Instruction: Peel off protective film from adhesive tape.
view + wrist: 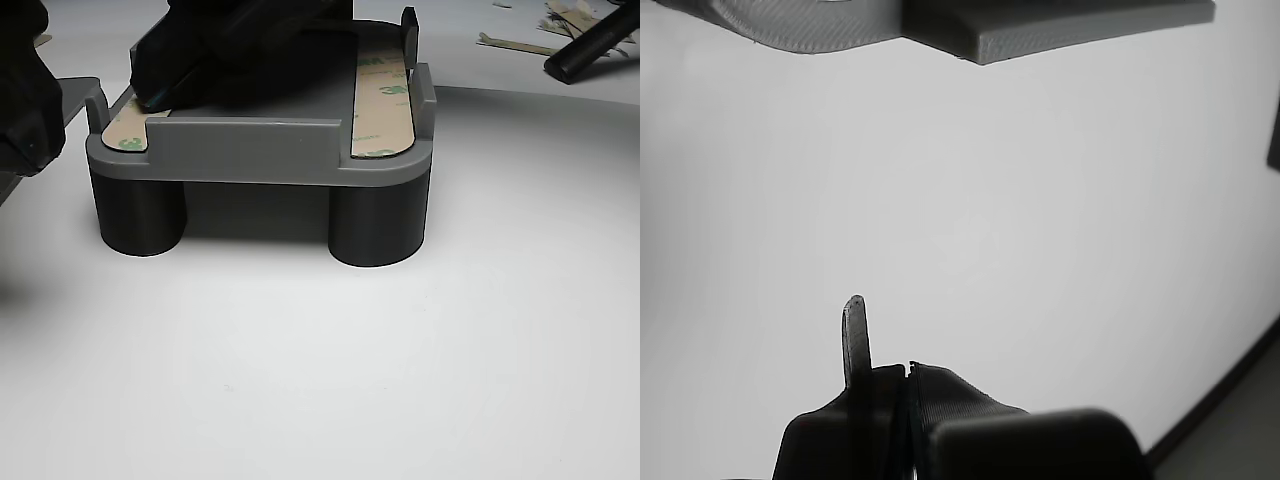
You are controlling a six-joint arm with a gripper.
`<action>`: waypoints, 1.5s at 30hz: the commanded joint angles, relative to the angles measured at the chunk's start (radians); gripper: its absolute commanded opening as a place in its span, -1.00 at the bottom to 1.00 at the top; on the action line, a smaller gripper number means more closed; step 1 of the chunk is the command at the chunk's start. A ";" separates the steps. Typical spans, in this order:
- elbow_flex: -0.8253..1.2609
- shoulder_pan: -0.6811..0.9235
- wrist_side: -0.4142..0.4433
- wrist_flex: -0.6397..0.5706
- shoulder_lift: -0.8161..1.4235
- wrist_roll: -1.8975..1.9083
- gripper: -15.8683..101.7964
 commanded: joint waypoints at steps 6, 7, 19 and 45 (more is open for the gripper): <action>-0.161 0.031 0.044 0.046 -0.141 0.083 -0.93; -0.164 0.035 0.048 0.046 -0.146 0.095 -0.92; -0.143 0.138 0.129 -0.006 -0.160 0.192 -0.92; -0.196 0.229 0.224 0.040 -0.273 0.318 -0.92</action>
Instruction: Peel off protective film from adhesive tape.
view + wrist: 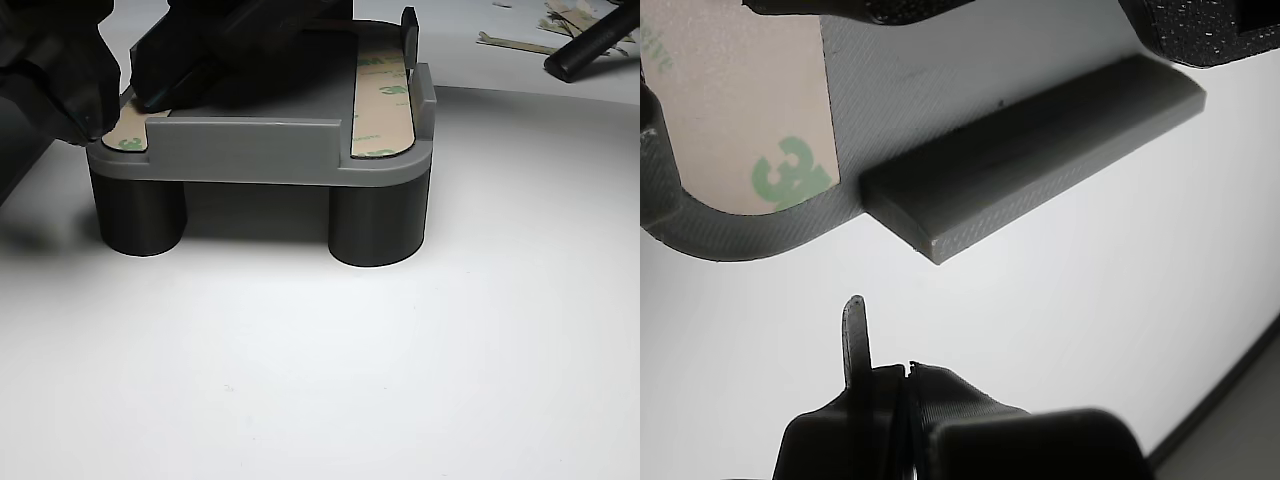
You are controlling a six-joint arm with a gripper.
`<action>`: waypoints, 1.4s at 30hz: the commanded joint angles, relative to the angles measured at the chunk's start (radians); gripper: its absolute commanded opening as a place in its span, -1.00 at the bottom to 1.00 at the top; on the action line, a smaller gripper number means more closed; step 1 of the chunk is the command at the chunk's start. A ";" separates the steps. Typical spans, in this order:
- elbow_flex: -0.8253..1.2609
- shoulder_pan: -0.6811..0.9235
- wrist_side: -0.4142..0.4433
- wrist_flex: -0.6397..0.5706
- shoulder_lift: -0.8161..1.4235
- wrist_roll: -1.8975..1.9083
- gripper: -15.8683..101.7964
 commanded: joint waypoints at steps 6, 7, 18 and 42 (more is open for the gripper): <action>0.006 -0.003 0.015 -0.040 0.014 0.008 -0.92; 0.012 0.003 0.020 -0.048 0.017 0.009 -0.92; 0.087 0.044 0.060 -0.137 0.048 0.005 -0.92; 0.077 0.075 0.097 -0.163 -0.006 0.032 -0.92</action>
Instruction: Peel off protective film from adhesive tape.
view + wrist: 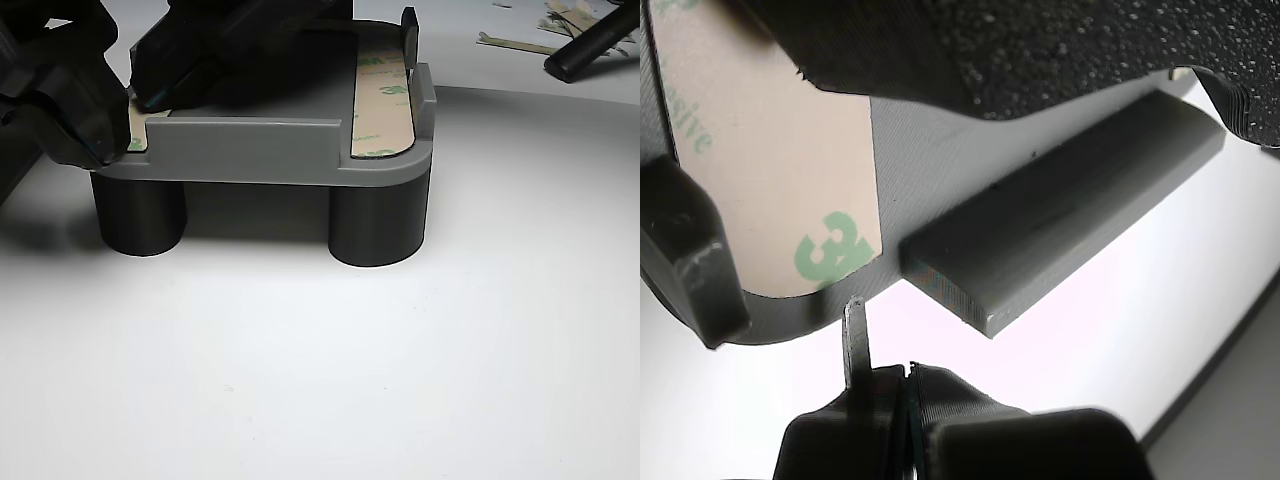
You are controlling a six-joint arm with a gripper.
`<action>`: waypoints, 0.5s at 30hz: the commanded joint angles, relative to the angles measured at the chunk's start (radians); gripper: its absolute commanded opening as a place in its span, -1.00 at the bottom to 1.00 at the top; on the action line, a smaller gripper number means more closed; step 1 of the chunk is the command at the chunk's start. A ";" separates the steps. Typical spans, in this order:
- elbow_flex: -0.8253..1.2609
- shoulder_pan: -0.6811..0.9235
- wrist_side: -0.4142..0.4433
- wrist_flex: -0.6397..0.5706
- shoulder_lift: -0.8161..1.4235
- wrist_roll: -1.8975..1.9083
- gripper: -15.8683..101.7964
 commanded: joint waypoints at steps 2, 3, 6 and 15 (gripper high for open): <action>-0.029 -0.003 0.009 -0.002 0.008 0.012 -0.92; -0.028 -0.003 0.009 -0.002 0.008 0.012 -0.92; -0.025 -0.003 0.011 -0.005 0.009 0.012 -0.92; -0.021 -0.003 0.015 -0.009 0.003 0.014 -0.92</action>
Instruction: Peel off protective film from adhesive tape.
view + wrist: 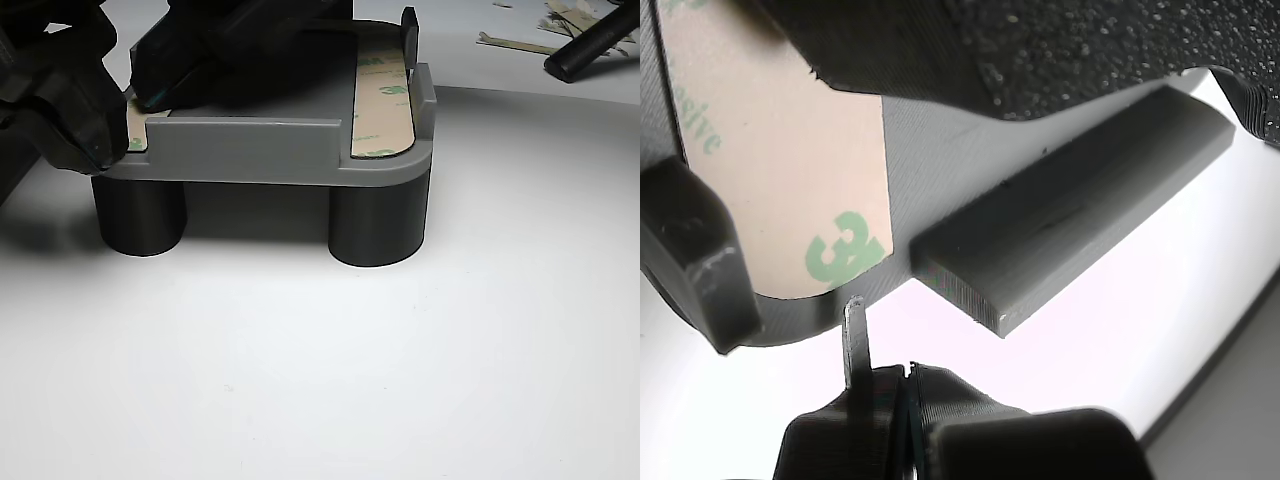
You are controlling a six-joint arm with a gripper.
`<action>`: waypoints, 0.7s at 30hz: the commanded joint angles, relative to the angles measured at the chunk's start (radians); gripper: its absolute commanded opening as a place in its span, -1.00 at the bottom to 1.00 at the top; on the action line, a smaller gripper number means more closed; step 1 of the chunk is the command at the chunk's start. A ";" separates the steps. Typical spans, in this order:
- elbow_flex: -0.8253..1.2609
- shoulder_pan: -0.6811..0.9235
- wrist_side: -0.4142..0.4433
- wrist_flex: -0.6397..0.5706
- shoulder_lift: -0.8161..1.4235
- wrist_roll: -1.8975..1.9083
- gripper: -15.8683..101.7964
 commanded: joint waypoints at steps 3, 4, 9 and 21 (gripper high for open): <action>-0.026 -0.006 0.006 -0.005 0.009 0.003 -0.92; -0.029 -0.006 0.006 -0.003 0.008 0.003 -0.92; -0.037 -0.006 0.006 0.005 -0.002 0.008 -0.92; -0.041 -0.005 0.008 0.008 -0.006 0.011 -0.92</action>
